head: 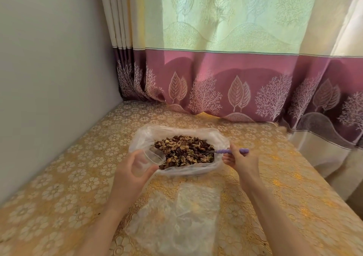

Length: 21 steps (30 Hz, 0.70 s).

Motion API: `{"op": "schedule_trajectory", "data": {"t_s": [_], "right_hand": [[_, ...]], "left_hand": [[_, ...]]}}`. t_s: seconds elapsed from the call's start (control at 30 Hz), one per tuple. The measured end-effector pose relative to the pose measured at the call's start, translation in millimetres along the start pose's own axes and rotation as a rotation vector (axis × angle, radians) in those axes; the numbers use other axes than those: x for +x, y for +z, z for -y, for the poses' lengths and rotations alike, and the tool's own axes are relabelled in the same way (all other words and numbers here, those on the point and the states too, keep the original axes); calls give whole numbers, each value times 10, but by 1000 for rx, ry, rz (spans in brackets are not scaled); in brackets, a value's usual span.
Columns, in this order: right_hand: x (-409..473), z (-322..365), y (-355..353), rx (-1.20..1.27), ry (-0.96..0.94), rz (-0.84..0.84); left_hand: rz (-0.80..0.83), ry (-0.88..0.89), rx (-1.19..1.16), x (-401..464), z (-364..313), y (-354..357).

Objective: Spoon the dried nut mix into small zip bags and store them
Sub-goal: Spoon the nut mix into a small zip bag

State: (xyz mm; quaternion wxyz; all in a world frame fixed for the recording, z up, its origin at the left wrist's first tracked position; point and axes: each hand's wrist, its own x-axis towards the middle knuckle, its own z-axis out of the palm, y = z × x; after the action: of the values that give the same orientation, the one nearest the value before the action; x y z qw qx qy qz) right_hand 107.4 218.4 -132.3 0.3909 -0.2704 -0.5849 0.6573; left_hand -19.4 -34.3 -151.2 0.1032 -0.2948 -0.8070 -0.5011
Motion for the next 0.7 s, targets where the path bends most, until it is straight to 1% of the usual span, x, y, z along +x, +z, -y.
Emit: {"op": "schedule_trajectory", "data": {"t_s": [0.1, 0.17, 0.7], "right_hand": [[10, -43, -42, 56, 4, -82], [10, -69, -63, 73, 7, -104], [-75, 154, 90, 76, -87, -55]], "left_hand": [[-6, -1, -9, -8, -15, 6], [-15, 1, -11, -17, -30, -9], [-1, -35, -76, -7, -48, -27]]}}
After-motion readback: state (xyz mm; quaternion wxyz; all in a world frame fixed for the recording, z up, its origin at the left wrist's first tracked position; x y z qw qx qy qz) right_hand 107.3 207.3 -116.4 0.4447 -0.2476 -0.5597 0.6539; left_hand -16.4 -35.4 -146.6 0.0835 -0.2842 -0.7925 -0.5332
